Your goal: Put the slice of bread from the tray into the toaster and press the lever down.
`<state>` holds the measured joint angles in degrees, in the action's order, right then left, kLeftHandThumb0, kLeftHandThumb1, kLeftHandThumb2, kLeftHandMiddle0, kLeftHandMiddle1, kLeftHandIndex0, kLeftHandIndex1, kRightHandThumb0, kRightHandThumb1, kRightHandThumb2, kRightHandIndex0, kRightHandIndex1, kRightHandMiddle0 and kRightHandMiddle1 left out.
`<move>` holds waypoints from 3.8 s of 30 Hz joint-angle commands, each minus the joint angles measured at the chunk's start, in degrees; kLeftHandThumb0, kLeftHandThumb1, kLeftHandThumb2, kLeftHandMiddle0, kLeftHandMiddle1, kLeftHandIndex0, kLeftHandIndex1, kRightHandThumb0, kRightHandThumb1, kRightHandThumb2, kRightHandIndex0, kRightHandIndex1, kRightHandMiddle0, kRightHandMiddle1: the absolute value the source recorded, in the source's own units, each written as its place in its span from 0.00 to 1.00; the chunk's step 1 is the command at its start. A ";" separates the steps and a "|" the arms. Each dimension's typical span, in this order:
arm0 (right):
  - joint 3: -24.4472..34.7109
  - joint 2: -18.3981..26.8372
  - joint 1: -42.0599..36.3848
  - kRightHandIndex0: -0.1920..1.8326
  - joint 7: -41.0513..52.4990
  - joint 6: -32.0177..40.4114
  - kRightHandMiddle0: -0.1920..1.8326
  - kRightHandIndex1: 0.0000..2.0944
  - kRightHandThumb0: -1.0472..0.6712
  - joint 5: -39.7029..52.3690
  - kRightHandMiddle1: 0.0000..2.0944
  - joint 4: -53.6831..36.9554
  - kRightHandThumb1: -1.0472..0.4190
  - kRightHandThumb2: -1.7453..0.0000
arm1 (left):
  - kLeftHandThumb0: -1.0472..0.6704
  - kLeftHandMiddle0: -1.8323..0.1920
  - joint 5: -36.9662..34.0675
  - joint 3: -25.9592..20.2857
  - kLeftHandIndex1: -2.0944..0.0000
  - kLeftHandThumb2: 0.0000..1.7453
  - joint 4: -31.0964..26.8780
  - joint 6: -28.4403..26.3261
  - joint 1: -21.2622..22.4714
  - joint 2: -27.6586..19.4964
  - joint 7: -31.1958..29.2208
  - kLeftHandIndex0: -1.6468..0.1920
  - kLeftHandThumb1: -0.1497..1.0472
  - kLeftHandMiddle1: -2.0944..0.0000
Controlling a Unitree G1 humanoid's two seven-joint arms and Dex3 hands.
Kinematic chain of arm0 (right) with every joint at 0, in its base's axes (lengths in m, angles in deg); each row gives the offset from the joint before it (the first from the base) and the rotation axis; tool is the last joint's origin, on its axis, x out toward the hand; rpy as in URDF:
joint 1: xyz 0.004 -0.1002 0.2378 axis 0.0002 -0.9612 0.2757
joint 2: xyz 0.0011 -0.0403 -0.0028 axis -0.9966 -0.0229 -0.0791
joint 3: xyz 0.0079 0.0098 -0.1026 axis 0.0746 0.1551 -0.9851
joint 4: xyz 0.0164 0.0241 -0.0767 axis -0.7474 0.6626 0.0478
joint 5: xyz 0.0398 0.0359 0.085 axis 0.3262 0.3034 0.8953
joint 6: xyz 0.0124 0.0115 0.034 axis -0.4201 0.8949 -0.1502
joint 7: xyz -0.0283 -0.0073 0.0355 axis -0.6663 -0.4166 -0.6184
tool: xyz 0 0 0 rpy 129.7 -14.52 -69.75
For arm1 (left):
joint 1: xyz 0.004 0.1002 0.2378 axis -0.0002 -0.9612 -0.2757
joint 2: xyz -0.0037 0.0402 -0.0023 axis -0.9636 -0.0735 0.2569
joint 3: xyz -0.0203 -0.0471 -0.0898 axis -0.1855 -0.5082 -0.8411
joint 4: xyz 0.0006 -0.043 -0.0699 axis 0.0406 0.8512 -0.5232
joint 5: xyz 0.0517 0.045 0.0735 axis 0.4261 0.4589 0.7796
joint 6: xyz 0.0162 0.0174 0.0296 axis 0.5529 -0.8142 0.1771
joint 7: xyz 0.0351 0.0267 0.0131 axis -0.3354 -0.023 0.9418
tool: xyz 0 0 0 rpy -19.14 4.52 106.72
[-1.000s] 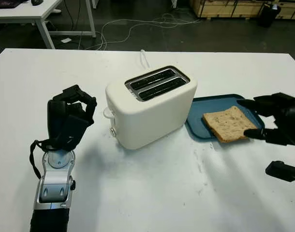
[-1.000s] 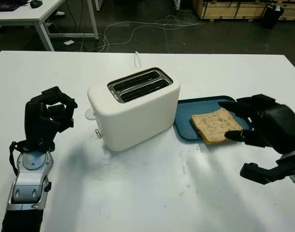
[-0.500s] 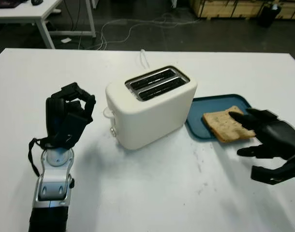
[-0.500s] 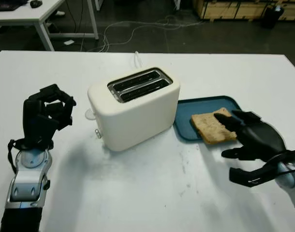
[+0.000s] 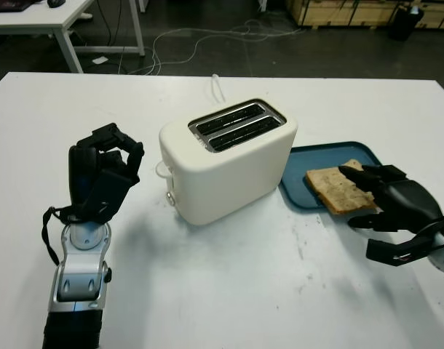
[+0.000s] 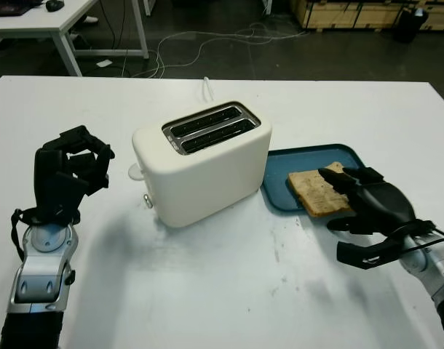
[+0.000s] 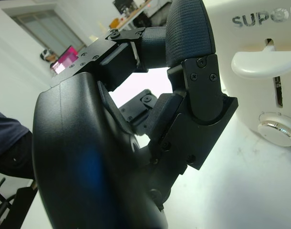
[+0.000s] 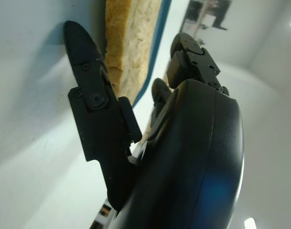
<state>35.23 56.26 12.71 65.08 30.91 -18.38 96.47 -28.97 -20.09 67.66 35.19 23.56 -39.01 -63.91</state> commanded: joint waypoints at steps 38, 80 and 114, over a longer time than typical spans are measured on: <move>-7.43 3.25 4.21 0.84 -10.10 1.01 0.30 0.83 0.29 -4.95 0.83 -2.48 0.09 0.64 | 0.14 0.27 0.33 0.02 0.29 0.47 -0.33 1.96 -0.48 0.09 0.06 0.32 0.69 0.27; 8.12 -14.46 63.19 0.60 45.38 -1.47 0.51 0.83 0.31 37.29 0.83 18.20 0.09 0.85 | 0.15 0.27 -0.39 0.12 0.29 0.48 0.57 3.12 -0.15 0.34 0.50 0.32 0.67 0.28; 4.60 -18.42 64.30 0.64 52.59 -0.40 0.53 0.83 0.31 32.21 0.83 23.04 0.09 0.77 | 0.15 0.26 -0.26 0.23 0.29 0.46 0.22 2.86 -0.21 0.44 0.52 0.32 0.68 0.28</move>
<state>39.47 37.10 77.53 117.42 30.57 13.54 119.43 -28.97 -19.81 67.88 37.49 23.06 -38.85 -63.52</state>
